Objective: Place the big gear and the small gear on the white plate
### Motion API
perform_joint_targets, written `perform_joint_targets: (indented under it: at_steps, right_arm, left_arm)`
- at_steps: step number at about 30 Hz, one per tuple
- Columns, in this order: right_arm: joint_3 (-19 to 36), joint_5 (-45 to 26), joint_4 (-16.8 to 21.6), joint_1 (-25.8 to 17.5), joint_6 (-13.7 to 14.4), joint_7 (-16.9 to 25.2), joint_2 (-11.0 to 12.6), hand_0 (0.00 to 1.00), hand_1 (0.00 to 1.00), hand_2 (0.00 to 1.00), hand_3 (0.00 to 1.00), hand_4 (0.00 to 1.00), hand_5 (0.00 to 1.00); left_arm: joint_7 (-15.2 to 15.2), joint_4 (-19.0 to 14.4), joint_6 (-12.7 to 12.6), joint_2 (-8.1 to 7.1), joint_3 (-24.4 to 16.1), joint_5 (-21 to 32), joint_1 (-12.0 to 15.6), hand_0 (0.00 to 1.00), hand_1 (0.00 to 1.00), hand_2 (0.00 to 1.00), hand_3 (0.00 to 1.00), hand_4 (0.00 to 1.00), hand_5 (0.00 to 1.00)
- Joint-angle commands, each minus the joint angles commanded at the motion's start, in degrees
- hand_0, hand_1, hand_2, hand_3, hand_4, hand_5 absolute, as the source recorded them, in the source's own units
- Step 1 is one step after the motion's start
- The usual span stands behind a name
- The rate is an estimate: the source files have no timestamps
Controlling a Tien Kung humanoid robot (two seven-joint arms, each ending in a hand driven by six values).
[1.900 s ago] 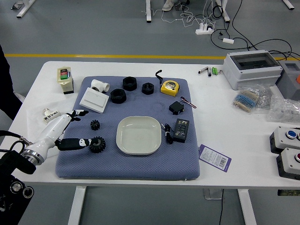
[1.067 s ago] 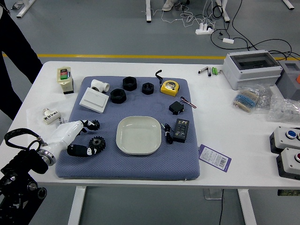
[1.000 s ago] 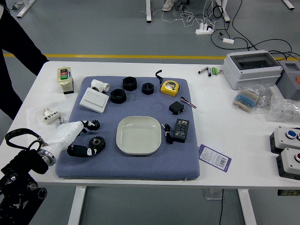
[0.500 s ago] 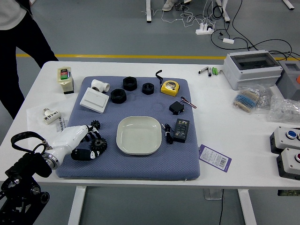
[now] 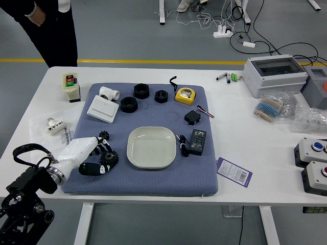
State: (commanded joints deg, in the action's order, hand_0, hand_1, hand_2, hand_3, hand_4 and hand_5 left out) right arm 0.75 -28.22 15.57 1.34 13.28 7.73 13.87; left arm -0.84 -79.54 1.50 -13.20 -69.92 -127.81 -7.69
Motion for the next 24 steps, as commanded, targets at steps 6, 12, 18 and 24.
perform_joint_targets:
  at_steps: [6,12,18,24]
  right_arm:
    - [0.3,0.0,0.0,0.0,0.0,0.0,0.0,0.606,0.625,0.724,0.537,0.725,0.699]
    - [0.5,-0.1,0.0,0.1,0.0,0.0,0.0,0.605,0.625,0.724,0.537,0.726,0.697]
    - [0.6,0.0,0.0,0.3,0.0,0.0,0.0,0.606,0.625,0.724,0.537,0.725,0.698]
    - [0.5,0.0,0.0,0.5,-0.1,-0.1,0.0,0.606,0.625,0.724,0.537,0.725,0.698]
  left_arm:
    - [0.3,-0.8,-2.9,0.02,-0.4,-0.6,-0.3,0.378,0.508,0.547,0.589,0.615,0.136]
    - [0.8,-1.1,-4.9,0.29,-0.6,-0.2,-0.7,0.360,0.485,0.536,0.578,0.561,0.109]
    - [2.2,-1.8,-7.9,1.33,0.1,1.2,-1.8,0.351,0.480,0.529,0.576,0.534,0.099]
    - [5.3,-1.9,-10.9,2.24,2.9,4.5,-3.9,0.344,0.448,0.505,0.577,0.519,0.090]
